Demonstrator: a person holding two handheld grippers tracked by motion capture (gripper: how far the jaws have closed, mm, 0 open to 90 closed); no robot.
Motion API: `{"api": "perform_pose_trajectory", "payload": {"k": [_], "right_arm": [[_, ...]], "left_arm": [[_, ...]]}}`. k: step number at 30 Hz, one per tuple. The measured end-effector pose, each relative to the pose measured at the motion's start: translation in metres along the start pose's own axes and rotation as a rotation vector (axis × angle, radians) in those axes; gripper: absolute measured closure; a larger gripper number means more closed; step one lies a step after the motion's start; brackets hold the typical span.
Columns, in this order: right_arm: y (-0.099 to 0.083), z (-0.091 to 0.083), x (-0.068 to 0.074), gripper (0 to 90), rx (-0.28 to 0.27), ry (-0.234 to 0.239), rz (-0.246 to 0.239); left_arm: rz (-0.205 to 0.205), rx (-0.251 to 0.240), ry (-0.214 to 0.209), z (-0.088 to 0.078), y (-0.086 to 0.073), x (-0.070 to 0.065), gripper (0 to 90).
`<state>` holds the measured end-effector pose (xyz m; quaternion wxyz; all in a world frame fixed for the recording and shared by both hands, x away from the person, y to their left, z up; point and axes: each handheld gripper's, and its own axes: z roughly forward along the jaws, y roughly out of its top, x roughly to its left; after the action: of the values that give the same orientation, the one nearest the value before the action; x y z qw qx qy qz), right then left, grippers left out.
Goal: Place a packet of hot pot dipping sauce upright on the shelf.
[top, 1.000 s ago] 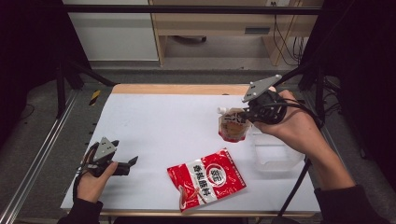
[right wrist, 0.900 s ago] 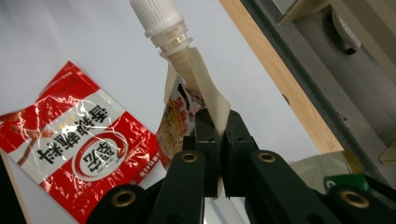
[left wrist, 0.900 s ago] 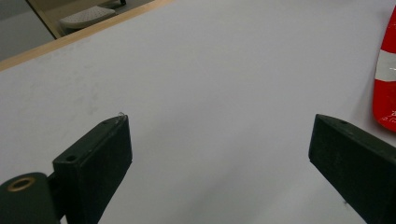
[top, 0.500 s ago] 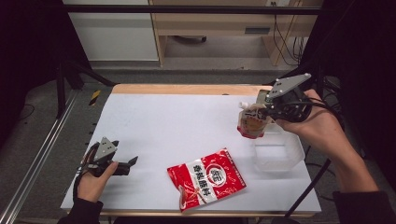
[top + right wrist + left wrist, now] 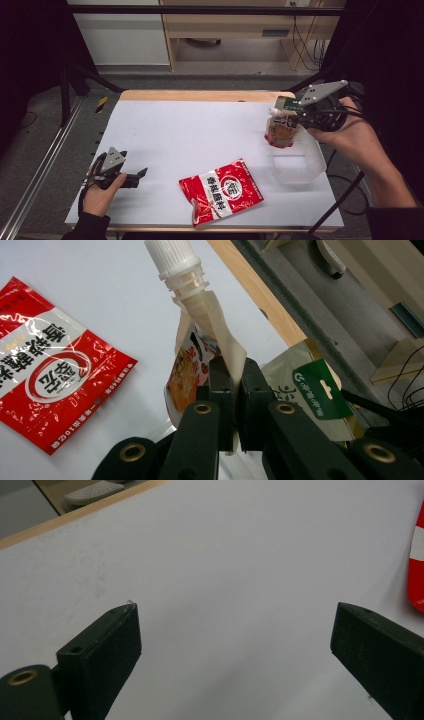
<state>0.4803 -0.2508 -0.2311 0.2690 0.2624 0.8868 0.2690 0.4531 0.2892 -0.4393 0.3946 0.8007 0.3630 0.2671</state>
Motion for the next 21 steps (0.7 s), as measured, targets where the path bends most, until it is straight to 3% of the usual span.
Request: {"api": "perform_pose_trajectory", "payload": {"k": [21], "right_arm": [[-0.026, 0.001, -0.022, 87.4, 0.016, -0.037, 0.030]], "left_arm": [[0.000, 0.007, 0.002, 0.002, 0.000, -0.001, 6.1]]}}
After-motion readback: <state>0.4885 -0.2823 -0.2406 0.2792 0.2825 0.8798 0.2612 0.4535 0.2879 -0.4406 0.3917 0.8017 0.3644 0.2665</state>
